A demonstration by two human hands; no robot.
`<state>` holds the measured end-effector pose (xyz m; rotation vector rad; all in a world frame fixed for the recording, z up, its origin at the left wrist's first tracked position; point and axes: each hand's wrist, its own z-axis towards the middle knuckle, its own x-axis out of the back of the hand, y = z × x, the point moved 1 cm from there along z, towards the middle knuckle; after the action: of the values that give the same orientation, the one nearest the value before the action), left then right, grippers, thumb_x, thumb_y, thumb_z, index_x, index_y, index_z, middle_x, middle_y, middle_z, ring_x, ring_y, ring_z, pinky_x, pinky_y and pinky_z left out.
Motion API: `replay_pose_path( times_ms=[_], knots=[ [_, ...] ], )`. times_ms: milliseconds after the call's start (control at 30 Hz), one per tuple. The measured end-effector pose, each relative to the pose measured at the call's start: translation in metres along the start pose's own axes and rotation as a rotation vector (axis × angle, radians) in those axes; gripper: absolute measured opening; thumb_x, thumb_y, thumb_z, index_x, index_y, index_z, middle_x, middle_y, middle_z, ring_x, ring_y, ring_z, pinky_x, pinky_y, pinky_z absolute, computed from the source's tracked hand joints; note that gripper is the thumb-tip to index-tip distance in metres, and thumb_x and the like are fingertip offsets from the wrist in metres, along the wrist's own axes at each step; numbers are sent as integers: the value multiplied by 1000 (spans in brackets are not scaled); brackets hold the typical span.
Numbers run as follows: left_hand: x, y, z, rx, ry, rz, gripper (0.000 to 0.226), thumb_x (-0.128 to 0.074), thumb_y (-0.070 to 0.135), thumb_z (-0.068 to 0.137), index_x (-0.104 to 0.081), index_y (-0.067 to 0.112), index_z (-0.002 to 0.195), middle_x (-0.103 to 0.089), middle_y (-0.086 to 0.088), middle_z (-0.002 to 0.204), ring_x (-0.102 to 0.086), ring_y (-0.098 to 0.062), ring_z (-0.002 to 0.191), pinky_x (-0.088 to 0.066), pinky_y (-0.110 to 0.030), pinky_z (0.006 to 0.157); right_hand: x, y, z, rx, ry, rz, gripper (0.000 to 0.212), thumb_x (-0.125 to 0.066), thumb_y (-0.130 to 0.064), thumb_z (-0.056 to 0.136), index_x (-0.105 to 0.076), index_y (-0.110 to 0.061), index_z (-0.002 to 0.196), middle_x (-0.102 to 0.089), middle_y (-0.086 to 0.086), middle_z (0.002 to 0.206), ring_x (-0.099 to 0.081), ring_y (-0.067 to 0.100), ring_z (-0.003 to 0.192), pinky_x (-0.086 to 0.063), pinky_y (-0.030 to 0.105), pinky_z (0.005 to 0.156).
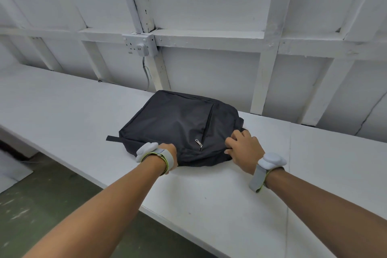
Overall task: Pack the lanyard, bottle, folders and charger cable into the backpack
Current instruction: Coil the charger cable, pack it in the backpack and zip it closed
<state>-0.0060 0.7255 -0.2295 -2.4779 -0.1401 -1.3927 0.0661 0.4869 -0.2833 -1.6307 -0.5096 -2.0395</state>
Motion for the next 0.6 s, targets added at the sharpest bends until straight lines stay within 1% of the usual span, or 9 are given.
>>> replay_pose_path(
  times_ms=[67, 133, 167, 233, 333, 400, 433, 500, 600],
  knots=[
    [3, 7, -5, -35, 121, 77, 14, -51, 15, 90, -62, 15, 82, -74, -5, 97, -67, -22, 79, -42, -27, 67, -2, 1, -1, -9, -5, 22, 17, -61, -36, 91, -60, -19, 93, -57, 6, 101, -50, 29, 86, -36, 33, 63],
    [4, 11, -6, -55, 227, 83, 15, -51, 19, 91, -64, 14, 97, -71, -6, 100, -68, -26, 89, -42, -28, 68, -3, 2, -2, -16, -1, 50, 19, -55, -39, 94, -59, -21, 97, -56, 5, 106, -49, 27, 91, -39, 33, 67],
    [4, 13, -7, -53, 263, 46, 18, -54, 24, 88, -61, 14, 102, -68, -7, 103, -66, -28, 92, -43, -30, 70, -2, 2, -3, -18, 4, 74, 19, -55, -40, 94, -59, -22, 97, -56, 5, 108, -49, 27, 93, -40, 32, 69],
    [6, 22, -4, -36, 316, -28, 47, -64, 42, 77, -49, 17, 114, -55, -7, 114, -58, -31, 103, -44, -37, 79, 2, 2, -3, -26, 22, 115, 19, -55, -41, 94, -60, -23, 97, -55, 3, 112, -48, 26, 98, -41, 33, 73],
    [6, 46, 1, -155, 419, -47, 88, -70, 62, 59, -36, 26, 132, -37, -7, 133, -41, -32, 121, -39, -44, 92, 8, 1, -1, -42, 6, 140, 20, -52, -44, 94, -58, -26, 98, -51, 0, 117, -45, 23, 105, -42, 33, 79],
    [4, 60, 5, -232, 405, -75, 107, -70, 67, 58, -24, 29, 146, -22, -8, 153, -27, -33, 138, -34, -47, 105, 10, 3, 1, -62, -21, 152, 21, -53, -46, 92, -58, -26, 98, -49, -1, 119, -43, 22, 106, -43, 33, 82],
    [3, 65, 7, -246, 374, -82, 110, -70, 67, 59, -19, 29, 149, -15, -8, 158, -19, -32, 144, -31, -48, 110, 11, 4, 0, -73, -34, 166, 21, -54, -46, 91, -59, -27, 98, -49, -1, 120, -43, 22, 108, -44, 33, 83],
    [2, 70, 10, -270, 327, -113, 103, -66, 70, 65, -23, 29, 150, -12, -7, 161, -14, -31, 147, -26, -46, 114, 11, 6, -2, -103, -56, 229, 19, -57, -44, 89, -62, -27, 97, -48, -1, 122, -43, 22, 111, -45, 34, 86],
    [-2, 67, 12, -337, 302, -190, 75, -57, 69, 78, -43, 30, 140, -25, -2, 157, -23, -27, 144, -28, -43, 114, 14, 15, -3, -175, -63, 397, 15, -58, -34, 89, -68, -24, 92, -50, 0, 119, -47, 20, 110, -47, 33, 88]
  ],
)
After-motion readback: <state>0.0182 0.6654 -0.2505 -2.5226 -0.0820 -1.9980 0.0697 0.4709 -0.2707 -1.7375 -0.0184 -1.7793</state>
